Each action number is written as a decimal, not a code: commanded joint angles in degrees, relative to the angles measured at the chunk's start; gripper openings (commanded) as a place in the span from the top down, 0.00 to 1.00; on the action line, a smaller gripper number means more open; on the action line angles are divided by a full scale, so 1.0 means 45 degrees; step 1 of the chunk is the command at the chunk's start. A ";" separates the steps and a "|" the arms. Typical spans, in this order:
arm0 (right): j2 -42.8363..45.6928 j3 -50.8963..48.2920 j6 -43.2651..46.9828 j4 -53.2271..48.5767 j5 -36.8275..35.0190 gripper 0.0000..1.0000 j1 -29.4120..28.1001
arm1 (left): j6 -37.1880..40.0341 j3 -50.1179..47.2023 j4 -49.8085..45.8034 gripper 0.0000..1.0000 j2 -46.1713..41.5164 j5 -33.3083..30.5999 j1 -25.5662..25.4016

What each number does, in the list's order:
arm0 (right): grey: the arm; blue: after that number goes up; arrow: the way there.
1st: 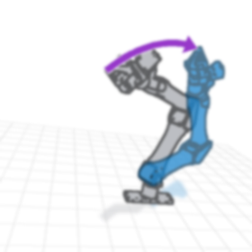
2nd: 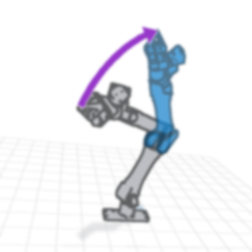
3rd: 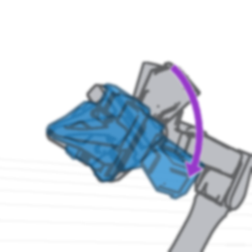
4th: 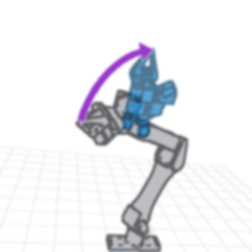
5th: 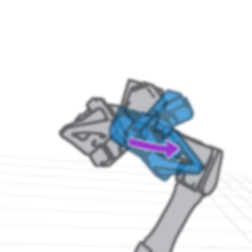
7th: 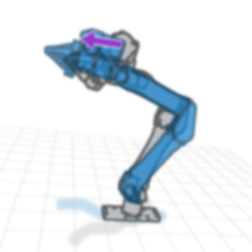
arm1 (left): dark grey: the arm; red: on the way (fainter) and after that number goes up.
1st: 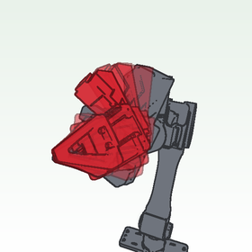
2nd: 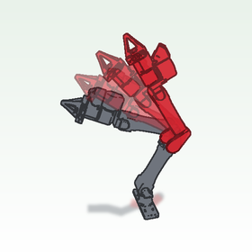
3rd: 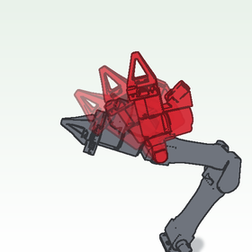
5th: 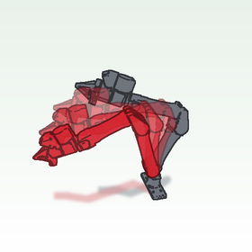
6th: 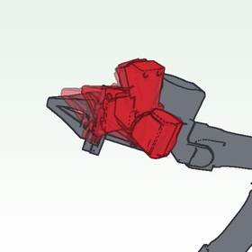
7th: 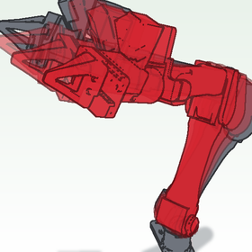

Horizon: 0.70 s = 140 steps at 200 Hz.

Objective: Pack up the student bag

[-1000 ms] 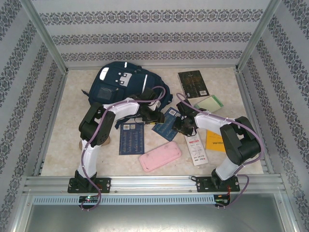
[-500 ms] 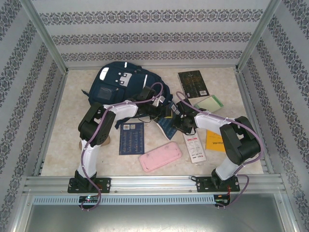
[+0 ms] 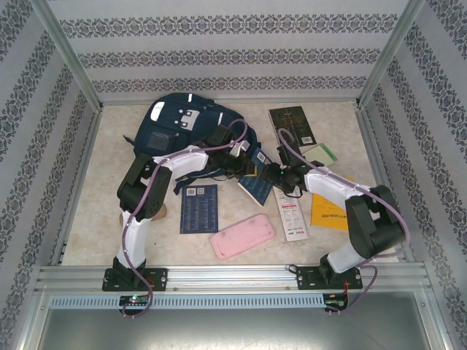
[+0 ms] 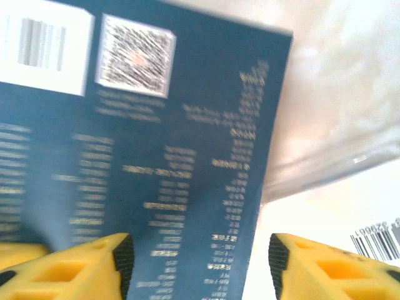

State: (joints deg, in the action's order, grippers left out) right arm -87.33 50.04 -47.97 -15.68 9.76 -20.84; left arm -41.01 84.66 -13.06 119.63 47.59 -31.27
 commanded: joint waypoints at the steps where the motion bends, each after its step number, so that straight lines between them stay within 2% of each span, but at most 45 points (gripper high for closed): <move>1: 0.1446 -0.0343 -0.0057 0.0523 0.0980 0.36 0.0769 | -0.0608 0.0370 0.0575 1.00 -0.1169 0.0725 0.0300; 30: 0.2820 -0.0514 -0.0173 0.0855 0.2312 0.22 0.1757 | -0.2287 0.0155 0.2727 1.00 -0.1707 0.1243 0.0670; 43: 0.3158 -0.0632 -0.0511 0.1329 0.3023 0.19 0.2183 | -0.3168 0.0126 0.3737 1.00 -0.1800 0.1446 0.0781; 83: 0.3078 -0.1188 -0.2632 0.4732 0.5678 0.19 0.2972 | -0.6062 -0.0009 0.7443 1.00 -0.1729 0.1842 0.0944; 109: 0.2699 -0.1128 -0.3459 0.6124 0.6342 0.20 0.3040 | -0.7538 -0.0036 0.9213 1.00 -0.1512 0.2002 0.0933; 140: 0.2247 -0.1352 -0.4658 0.8029 0.6968 0.23 0.3384 | -0.8427 -0.0254 1.0342 1.00 -0.1463 0.2029 0.0949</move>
State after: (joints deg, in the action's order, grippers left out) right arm -75.77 45.17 -62.98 10.09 36.38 -7.03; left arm -72.40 84.36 22.28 113.14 54.61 -27.24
